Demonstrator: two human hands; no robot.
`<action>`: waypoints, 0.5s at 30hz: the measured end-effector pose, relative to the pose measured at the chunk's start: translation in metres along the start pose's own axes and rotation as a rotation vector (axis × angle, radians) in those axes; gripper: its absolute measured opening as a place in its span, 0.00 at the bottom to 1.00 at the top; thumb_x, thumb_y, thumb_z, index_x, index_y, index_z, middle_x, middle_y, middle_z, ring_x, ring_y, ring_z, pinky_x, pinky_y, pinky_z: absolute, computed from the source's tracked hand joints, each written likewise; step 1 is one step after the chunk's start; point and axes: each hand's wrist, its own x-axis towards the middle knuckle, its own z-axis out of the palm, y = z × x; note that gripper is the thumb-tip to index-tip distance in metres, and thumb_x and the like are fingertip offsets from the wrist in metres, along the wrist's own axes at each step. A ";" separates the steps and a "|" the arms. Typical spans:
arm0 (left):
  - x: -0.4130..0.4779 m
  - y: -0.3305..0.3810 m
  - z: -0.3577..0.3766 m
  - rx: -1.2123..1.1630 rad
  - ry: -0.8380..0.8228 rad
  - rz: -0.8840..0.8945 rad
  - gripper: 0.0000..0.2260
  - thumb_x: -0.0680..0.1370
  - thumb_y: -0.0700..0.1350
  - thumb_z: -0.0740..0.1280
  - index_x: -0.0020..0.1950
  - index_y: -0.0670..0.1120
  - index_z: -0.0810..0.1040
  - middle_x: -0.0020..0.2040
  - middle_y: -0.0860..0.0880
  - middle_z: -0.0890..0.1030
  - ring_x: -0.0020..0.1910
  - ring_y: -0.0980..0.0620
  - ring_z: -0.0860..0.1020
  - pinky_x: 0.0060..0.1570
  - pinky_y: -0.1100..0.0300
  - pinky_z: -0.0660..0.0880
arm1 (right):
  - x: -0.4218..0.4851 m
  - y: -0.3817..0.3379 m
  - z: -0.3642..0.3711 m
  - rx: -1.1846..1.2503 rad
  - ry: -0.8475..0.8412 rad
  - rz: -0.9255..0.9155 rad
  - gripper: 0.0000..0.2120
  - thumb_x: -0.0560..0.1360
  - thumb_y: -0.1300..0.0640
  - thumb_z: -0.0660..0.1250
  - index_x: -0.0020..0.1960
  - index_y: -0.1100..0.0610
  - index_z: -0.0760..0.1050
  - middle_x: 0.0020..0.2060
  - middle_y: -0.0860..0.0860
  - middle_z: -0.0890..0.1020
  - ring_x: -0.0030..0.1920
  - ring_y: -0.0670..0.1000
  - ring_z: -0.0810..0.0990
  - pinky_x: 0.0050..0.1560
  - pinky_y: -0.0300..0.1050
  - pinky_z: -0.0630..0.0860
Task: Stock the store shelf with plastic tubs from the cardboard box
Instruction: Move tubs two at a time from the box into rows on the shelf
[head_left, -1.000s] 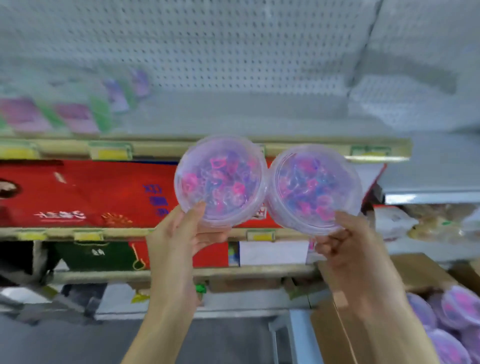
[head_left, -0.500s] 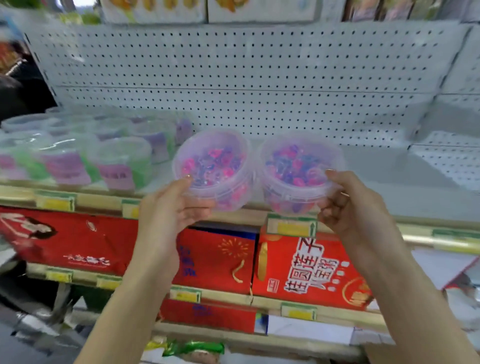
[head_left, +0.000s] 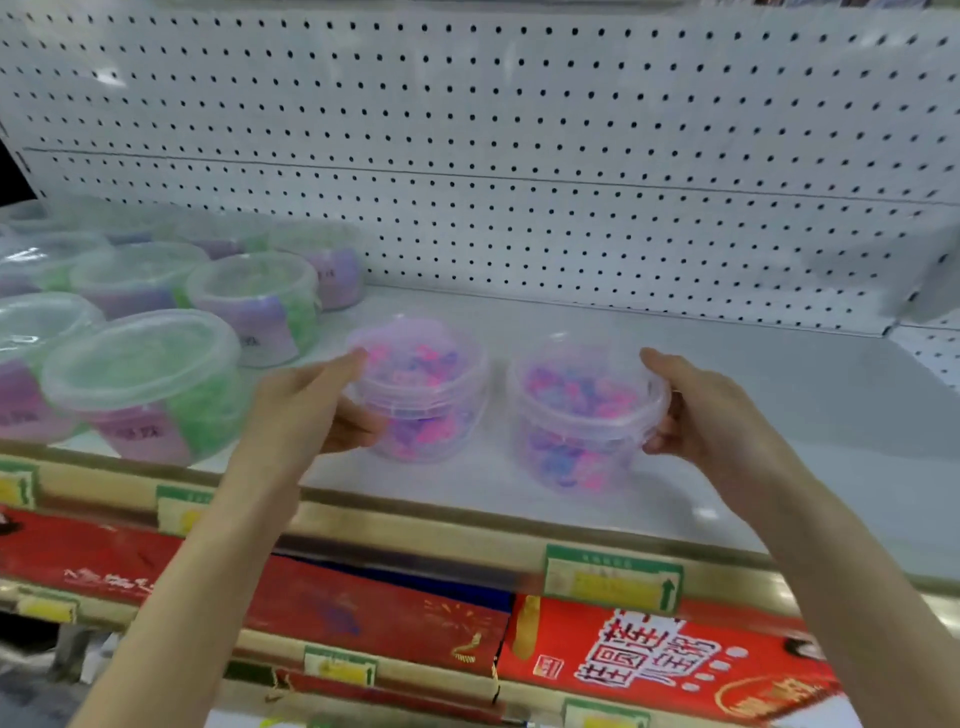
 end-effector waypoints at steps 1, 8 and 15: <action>0.004 0.000 -0.002 0.100 -0.006 0.044 0.12 0.77 0.52 0.64 0.39 0.46 0.78 0.23 0.46 0.79 0.20 0.53 0.75 0.29 0.59 0.77 | 0.003 -0.002 -0.002 -0.161 0.024 -0.036 0.21 0.77 0.46 0.62 0.31 0.58 0.70 0.19 0.50 0.72 0.24 0.51 0.72 0.34 0.45 0.72; -0.003 0.005 -0.011 0.732 0.242 0.694 0.22 0.74 0.63 0.58 0.57 0.50 0.79 0.41 0.53 0.78 0.44 0.48 0.75 0.46 0.54 0.70 | -0.026 -0.017 -0.006 -0.797 0.226 -0.564 0.23 0.69 0.30 0.52 0.44 0.46 0.75 0.42 0.38 0.79 0.46 0.41 0.76 0.45 0.34 0.70; 0.010 -0.003 0.015 0.950 -0.162 0.890 0.23 0.69 0.65 0.60 0.53 0.52 0.82 0.51 0.51 0.81 0.51 0.46 0.77 0.55 0.55 0.65 | -0.038 -0.001 0.031 -1.246 0.185 -0.730 0.27 0.69 0.32 0.55 0.54 0.49 0.77 0.50 0.45 0.80 0.49 0.53 0.77 0.46 0.47 0.68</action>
